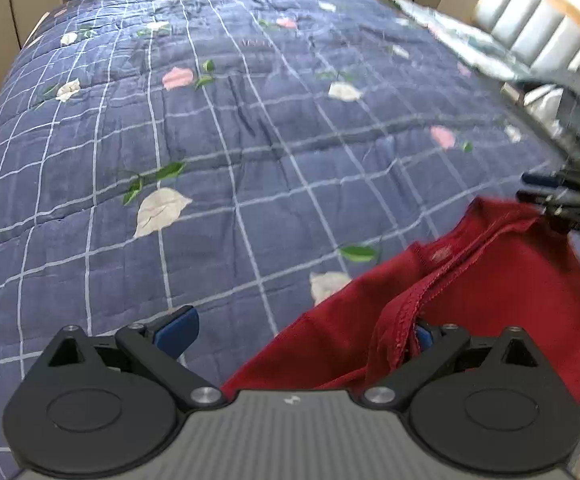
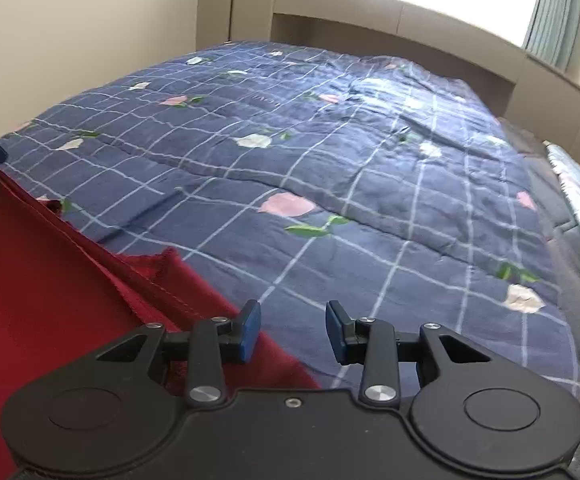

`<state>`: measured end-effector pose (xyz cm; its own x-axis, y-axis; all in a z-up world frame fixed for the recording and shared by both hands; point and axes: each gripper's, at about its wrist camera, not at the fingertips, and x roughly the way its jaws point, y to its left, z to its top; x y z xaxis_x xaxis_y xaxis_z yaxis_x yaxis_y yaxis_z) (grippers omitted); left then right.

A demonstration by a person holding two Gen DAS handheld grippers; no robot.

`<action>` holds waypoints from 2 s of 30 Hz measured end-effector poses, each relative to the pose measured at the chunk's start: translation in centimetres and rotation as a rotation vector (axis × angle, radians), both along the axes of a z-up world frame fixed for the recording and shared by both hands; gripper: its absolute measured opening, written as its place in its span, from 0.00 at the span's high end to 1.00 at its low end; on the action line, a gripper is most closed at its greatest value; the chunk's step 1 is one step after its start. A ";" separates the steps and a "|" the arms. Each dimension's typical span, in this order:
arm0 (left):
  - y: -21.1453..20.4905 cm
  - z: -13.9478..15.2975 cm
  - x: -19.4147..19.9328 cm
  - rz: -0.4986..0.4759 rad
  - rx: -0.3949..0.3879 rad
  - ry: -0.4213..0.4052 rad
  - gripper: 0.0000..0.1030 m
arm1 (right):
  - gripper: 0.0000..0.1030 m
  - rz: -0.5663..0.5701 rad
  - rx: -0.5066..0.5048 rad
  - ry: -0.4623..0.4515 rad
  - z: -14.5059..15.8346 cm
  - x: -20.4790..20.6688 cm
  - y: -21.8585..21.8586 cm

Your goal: Fold small clothes

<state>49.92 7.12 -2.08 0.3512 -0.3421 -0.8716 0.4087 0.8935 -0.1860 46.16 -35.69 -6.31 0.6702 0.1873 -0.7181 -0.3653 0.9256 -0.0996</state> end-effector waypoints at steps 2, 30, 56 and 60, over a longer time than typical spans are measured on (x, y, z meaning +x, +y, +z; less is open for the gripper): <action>0.2 0.4 -0.2 0.018 -0.019 -0.017 0.01 | 0.51 -0.021 -0.004 -0.038 0.5 -0.2 -0.2; 5.5 -1.2 0.6 0.348 -0.031 0.036 0.01 | 0.01 -0.094 0.007 -0.065 -3.8 -4.0 -0.2; 9.3 -4.4 -19.1 0.389 -0.280 -0.142 0.68 | 0.01 0.119 -0.167 -0.305 1.0 -16.2 9.9; 9.1 -4.1 -19.1 0.450 -0.291 -0.105 0.89 | 0.01 0.121 -0.190 -0.268 0.1 -16.5 10.3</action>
<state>30.77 16.27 -6.22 0.5987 -0.3596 -0.7157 0.0277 0.9023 -0.4302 29.69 -25.36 -6.18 0.8208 0.1568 -0.5493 -0.4090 0.8326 -0.3734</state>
